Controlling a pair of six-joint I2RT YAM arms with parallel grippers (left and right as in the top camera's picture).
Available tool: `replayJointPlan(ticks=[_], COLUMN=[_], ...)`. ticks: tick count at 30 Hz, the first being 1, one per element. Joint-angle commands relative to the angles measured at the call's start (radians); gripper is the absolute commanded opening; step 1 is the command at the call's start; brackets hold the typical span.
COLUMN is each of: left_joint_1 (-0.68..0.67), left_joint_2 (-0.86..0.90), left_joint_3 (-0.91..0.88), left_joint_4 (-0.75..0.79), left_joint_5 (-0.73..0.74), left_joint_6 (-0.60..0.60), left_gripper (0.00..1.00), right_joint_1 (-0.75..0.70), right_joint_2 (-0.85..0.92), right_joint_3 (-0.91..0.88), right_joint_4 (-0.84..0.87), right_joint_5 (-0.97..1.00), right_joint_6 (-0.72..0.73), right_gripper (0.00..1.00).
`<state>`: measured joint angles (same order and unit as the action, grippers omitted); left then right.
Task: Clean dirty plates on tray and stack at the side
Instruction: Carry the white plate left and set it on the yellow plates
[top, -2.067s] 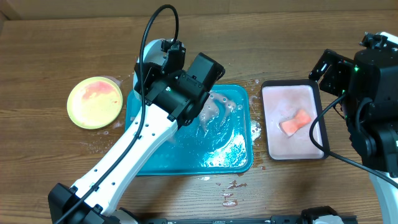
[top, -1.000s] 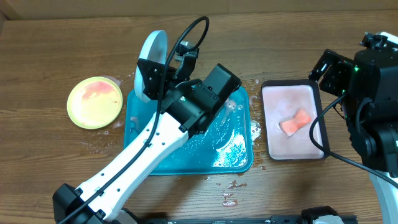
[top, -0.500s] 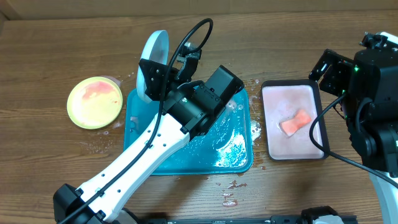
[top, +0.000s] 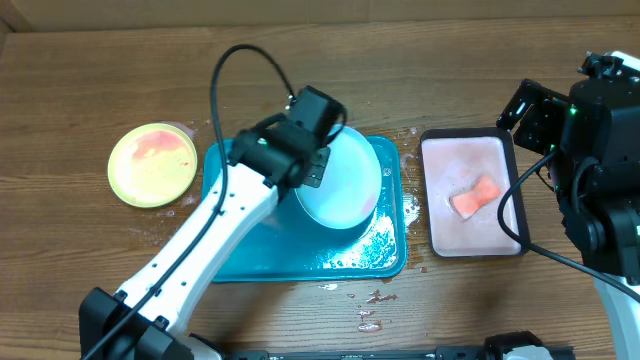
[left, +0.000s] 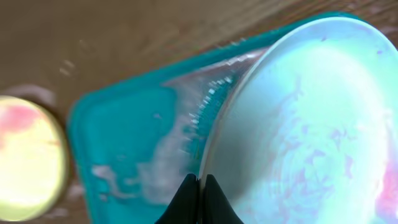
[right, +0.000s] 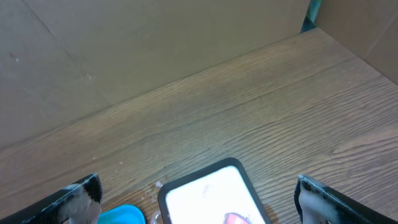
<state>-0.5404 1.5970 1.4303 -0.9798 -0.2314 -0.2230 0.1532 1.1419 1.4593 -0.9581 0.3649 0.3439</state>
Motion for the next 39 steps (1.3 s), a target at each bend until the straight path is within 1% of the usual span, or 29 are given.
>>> replayJointPlan(ticks=[1,4,8,9,15,19,22,26,28,35,39], left_joint_1=[0.082,0.196,0.353,0.438,0.724,0.911,1.015,1.094,1.114,1.132,1.132], left_joint_2=[-0.014,-0.014,-0.014,-0.014,-0.014,-0.013,0.002,0.064,0.106,0.244,0.26], left_joint_3=[-0.032,-0.059,-0.075,-0.075,-0.097,-0.164,-0.228,-0.273,-0.28,-0.28,-0.279], left_joint_4=[0.011,0.055,0.103,0.121,0.121,0.164,0.212,0.248,0.261,0.329,0.36], left_joint_5=[0.241,0.383,0.487,0.527,0.536,0.535,0.535,0.534,0.527,0.521,0.513], left_joint_6=[-0.095,-0.163,-0.212,-0.216,-0.278,-0.278,-0.259,-0.248,-0.249,-0.283,-0.298], left_gripper=[0.04,0.05,0.05,0.05,0.04,0.05,0.04,0.04,0.04,0.04,0.04], right_joint_1=[0.006,0.006,0.006,0.006,0.006,0.006,0.006,0.006,0.006,0.006,0.006], right_joint_2=[-0.006,-0.006,-0.006,-0.006,-0.006,-0.006,-0.006,-0.006,-0.006,-0.006,-0.006], right_joint_3=[0.013,0.013,0.013,0.013,0.013,0.013,0.013,0.013,0.013,0.013,0.013], right_joint_4=[0.006,0.006,0.006,0.006,0.006,0.006,0.006,0.006,0.006,0.006,0.006], right_joint_5=[0.0,0.0,0.0,0.0,0.0,0.0,0.0,0.0,0.0,0.0,0.0], right_joint_6=[-0.001,-0.001,-0.001,-0.001,-0.001,-0.001,-0.001,-0.001,-0.001,-0.001,-0.001], right_gripper=[1.0,1.0,1.0,1.0,1.0,1.0,1.0,1.0,1.0,1.0,1.0])
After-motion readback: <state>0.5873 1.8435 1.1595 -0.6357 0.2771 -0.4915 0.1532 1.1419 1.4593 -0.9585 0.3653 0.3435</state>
